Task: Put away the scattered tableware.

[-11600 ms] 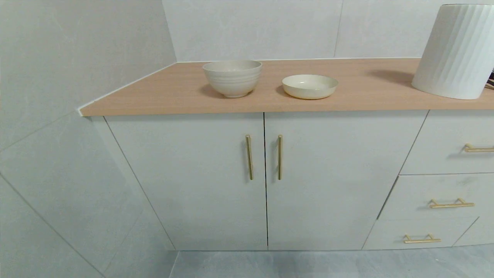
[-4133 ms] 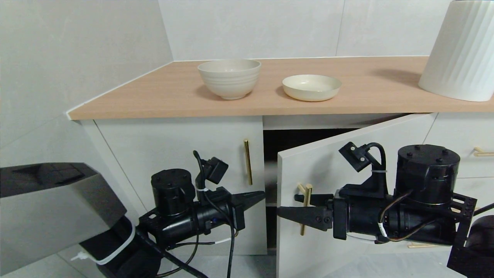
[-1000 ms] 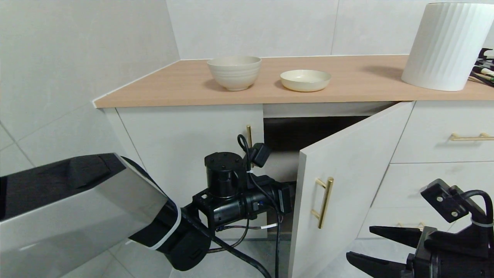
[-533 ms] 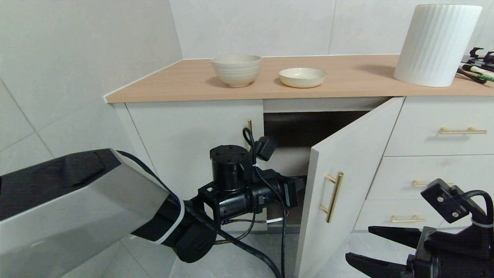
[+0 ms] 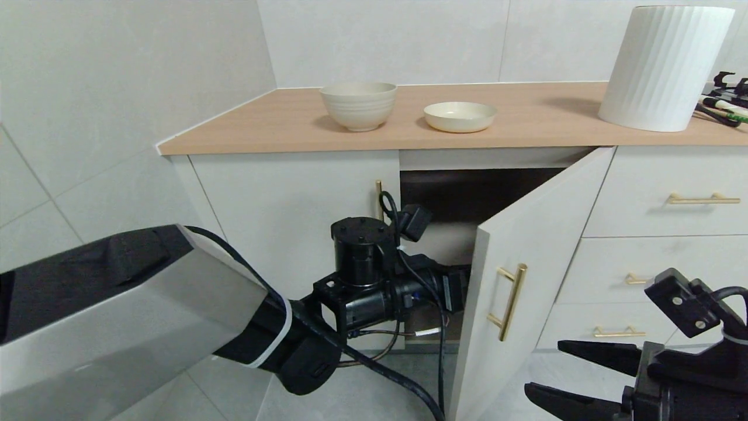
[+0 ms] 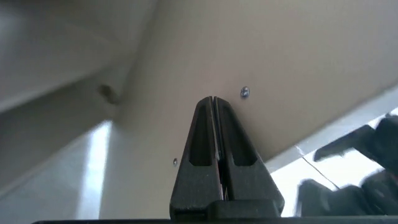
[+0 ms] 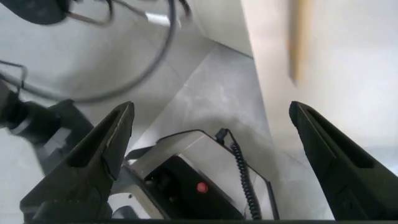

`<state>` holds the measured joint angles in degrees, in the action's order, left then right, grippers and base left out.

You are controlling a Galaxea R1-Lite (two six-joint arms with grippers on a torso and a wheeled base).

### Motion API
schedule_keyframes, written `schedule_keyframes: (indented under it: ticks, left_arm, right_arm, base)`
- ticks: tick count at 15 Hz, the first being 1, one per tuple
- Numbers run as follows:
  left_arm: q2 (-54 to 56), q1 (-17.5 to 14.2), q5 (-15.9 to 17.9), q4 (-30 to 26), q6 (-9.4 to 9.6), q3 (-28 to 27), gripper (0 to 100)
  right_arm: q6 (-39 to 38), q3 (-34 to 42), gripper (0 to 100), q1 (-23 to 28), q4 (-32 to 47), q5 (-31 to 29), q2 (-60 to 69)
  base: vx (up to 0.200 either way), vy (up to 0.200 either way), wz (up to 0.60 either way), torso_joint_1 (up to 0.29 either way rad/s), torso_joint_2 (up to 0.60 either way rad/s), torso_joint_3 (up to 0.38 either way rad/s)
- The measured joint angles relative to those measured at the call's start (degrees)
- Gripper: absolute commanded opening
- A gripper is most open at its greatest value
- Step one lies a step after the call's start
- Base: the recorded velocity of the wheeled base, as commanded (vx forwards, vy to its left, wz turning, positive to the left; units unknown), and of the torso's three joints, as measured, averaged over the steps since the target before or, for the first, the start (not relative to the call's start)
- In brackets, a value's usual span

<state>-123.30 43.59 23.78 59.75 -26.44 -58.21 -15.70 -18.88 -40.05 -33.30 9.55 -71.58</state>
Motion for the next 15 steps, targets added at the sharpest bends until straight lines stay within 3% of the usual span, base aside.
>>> schedule_keyframes:
  ticks: [3, 6, 9, 12, 15]
  left_arm:
    - [0.34, 4.43, -0.02, -3.21, 0.23, -1.9, 0]
    - [1.96, 13.21, 0.38, -7.06, 0.69, -4.68, 0]
    - [4.61, 15.97, 0.16, -7.61, 4.68, -2.18, 0]
    - [6.79, 14.53, -1.21, -7.66, 5.38, 0.66, 0]
    - [11.01, 7.97, -4.85, -7.47, 5.49, 5.99, 0]
  right_arm:
    - [0.0, 0.01, 100, -2.54, 0.52, 0.41, 3.39]
    - [0.57, 0.1, 100, -4.83, 3.45, 5.28, 10.62]
    - [3.44, 0.0, 100, -5.53, 5.39, 9.45, 15.8]
    - [3.72, -0.05, 100, -5.4, 5.32, 9.45, 16.85]
    - [3.5, -1.18, 100, -4.02, 5.21, 6.81, 14.23]
  base:
    - [0.0, 0.0, 0.0, 0.0, 0.0, 0.0]
    - [0.0, 0.0, 0.0, 0.0, 0.0, 0.0]
    - [0.0, 0.0, 0.0, 0.0, 0.0, 0.0]
    - [0.0, 0.0, 0.0, 0.0, 0.0, 0.0]
    - [0.0, 0.0, 0.0, 0.0, 0.0, 0.0]
